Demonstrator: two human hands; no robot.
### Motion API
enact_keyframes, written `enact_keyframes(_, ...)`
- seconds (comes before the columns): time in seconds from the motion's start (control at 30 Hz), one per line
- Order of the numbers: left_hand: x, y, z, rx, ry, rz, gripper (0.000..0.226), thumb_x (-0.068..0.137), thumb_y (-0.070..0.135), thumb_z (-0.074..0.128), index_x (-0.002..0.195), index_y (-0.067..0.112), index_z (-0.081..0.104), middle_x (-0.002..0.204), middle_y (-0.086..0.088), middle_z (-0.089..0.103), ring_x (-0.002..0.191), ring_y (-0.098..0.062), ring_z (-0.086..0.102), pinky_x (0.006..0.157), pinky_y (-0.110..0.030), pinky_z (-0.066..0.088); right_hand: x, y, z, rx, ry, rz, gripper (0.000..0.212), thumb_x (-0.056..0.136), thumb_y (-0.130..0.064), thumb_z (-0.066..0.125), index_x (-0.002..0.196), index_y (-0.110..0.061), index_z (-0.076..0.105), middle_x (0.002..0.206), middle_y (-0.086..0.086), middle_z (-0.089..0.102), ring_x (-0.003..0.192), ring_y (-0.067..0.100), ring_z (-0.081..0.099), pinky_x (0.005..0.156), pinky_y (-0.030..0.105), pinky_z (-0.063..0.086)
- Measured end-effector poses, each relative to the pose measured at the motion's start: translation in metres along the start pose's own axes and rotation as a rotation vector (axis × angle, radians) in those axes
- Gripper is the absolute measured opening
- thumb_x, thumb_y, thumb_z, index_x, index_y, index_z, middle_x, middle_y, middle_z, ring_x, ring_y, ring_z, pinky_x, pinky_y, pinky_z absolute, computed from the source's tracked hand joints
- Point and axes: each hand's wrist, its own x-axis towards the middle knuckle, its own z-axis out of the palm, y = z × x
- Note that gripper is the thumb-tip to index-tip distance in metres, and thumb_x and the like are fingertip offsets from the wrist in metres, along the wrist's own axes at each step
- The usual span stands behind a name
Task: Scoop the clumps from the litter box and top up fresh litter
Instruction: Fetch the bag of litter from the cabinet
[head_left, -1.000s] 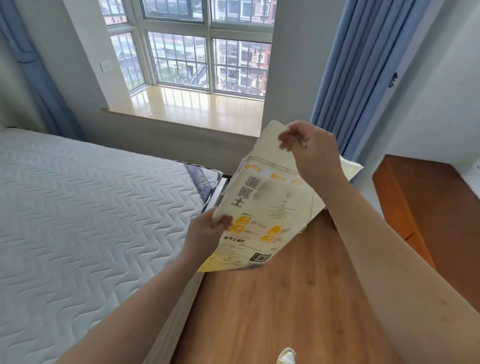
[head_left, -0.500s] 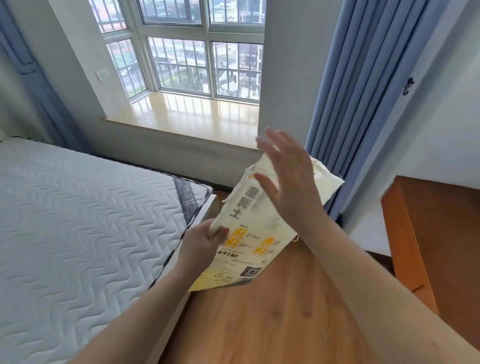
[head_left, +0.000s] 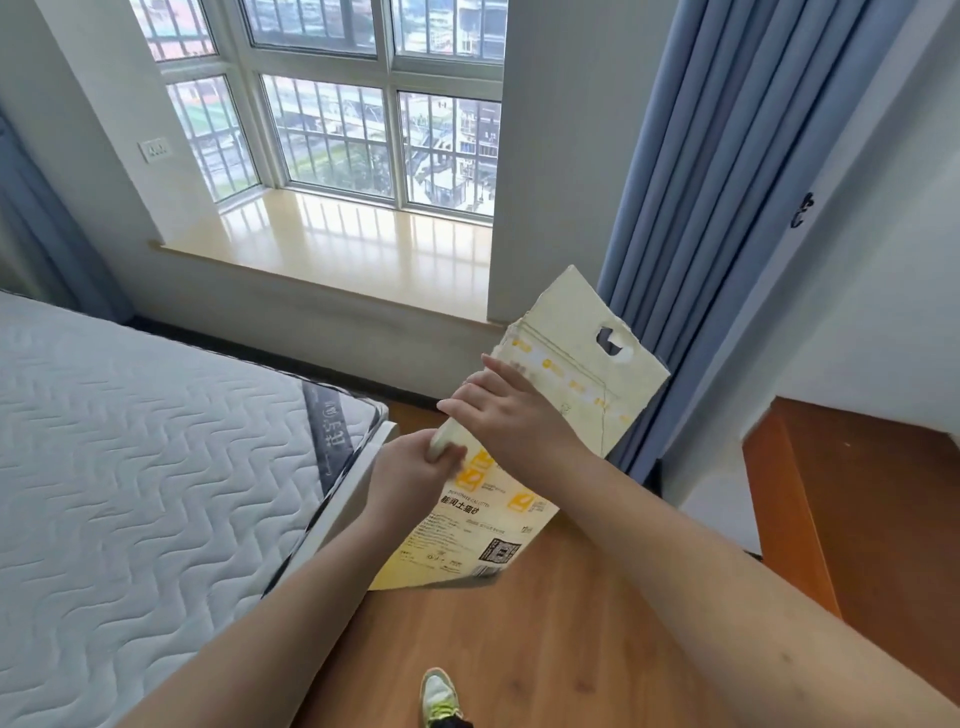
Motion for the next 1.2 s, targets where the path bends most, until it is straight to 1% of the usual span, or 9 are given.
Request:
enact_keyframes(0.1,0.038,-0.004,0.013,-0.005,-0.034,0.011,0.028,0.089,0.037,0.066,0.065,0.022,0.066,0.058,0.002,0.064,0.058,-0.020,0.062,0.061,-0.047,0.052,0.025,0.030,0.019,-0.111,-0.024,0.001,0.037,0.083,-0.003,0.032,0.087,-0.017,0.066,0.083,-0.001,0.061,0.089,0.022,0.058,0.112,0.036,0.027)
enact_keyframes(0.2,0.077,-0.007,0.023,0.003,-0.058,0.017,0.030,0.089,0.037,0.066,0.063,0.021,0.064,0.055,0.003,0.061,0.052,-0.014,0.053,0.056,-0.043,0.046,0.049,0.061,0.039,-0.140,-0.004,-0.041,0.020,0.077,-0.001,0.054,0.073,-0.019,0.060,0.071,-0.002,0.055,0.076,0.021,0.054,0.093,0.032,0.038)
enact_keyframes(0.4,0.146,-0.022,0.027,0.102,-0.113,0.075,0.030,0.089,0.043,0.064,0.063,0.031,0.056,0.054,0.012,0.054,0.053,-0.005,0.049,0.051,-0.021,0.032,0.077,0.116,0.077,-0.042,0.058,-0.005,0.024,0.076,-0.003,0.050,0.073,-0.023,0.063,0.072,-0.006,0.057,0.073,0.019,0.054,0.084,0.030,0.036)
enact_keyframes(0.57,0.188,-0.048,0.023,0.288,-0.081,0.126,0.018,0.090,0.040,0.063,0.080,0.026,0.061,0.067,0.012,0.054,0.067,-0.009,0.054,0.056,-0.029,0.040,0.094,0.165,0.094,0.067,0.111,0.134,0.030,0.065,0.005,0.075,0.075,-0.023,0.067,0.075,-0.008,0.060,0.073,0.019,0.052,0.083,0.028,0.033)
enact_keyframes(0.73,0.227,-0.049,0.037,0.309,0.022,0.175,0.023,0.092,0.036,0.064,0.076,0.019,0.063,0.064,0.013,0.049,0.061,-0.011,0.049,0.050,-0.021,0.032,0.112,0.210,0.109,0.085,0.125,0.169,0.023,0.071,0.002,0.075,0.079,-0.019,0.069,0.078,-0.006,0.064,0.076,0.021,0.054,0.089,0.030,0.033)
enact_keyframes(0.87,0.260,-0.038,0.054,0.367,0.030,0.152,0.036,0.090,0.031,0.067,0.063,0.025,0.045,0.053,0.013,0.038,0.056,-0.014,0.041,0.049,-0.029,0.027,0.124,0.240,0.135,0.070,0.021,0.140,0.024,0.071,0.004,0.071,0.081,-0.018,0.069,0.078,-0.003,0.064,0.078,0.023,0.055,0.096,0.035,0.037)
enact_keyframes(0.93,0.276,-0.035,0.066,0.424,0.012,0.144,0.039,0.090,0.030,0.066,0.061,0.026,0.040,0.053,0.013,0.036,0.057,-0.016,0.040,0.052,-0.030,0.028,0.130,0.250,0.155,0.086,-0.070,0.042,0.025,0.069,0.001,0.071,0.083,-0.020,0.068,0.078,-0.004,0.064,0.077,0.023,0.056,0.091,0.036,0.043)
enact_keyframes(1.07,0.303,-0.031,0.095,0.557,0.003,0.096,0.033,0.089,0.036,0.058,0.063,0.017,0.052,0.060,0.010,0.044,0.058,-0.019,0.045,0.051,-0.032,0.035,0.136,0.262,0.199,0.174,-0.224,-0.073,0.020,0.069,-0.006,0.070,0.077,-0.022,0.063,0.072,-0.005,0.062,0.068,0.020,0.057,0.071,0.034,0.047)
enact_keyframes(1.2,0.315,-0.032,0.122,0.565,0.077,0.053,0.038,0.086,0.043,0.051,0.061,0.015,0.054,0.055,0.006,0.045,0.055,-0.025,0.053,0.047,-0.030,0.029,0.142,0.289,0.231,0.218,-0.301,-0.131,0.021,0.068,-0.007,0.069,0.069,-0.026,0.060,0.066,-0.008,0.060,0.063,0.018,0.056,0.063,0.031,0.042)
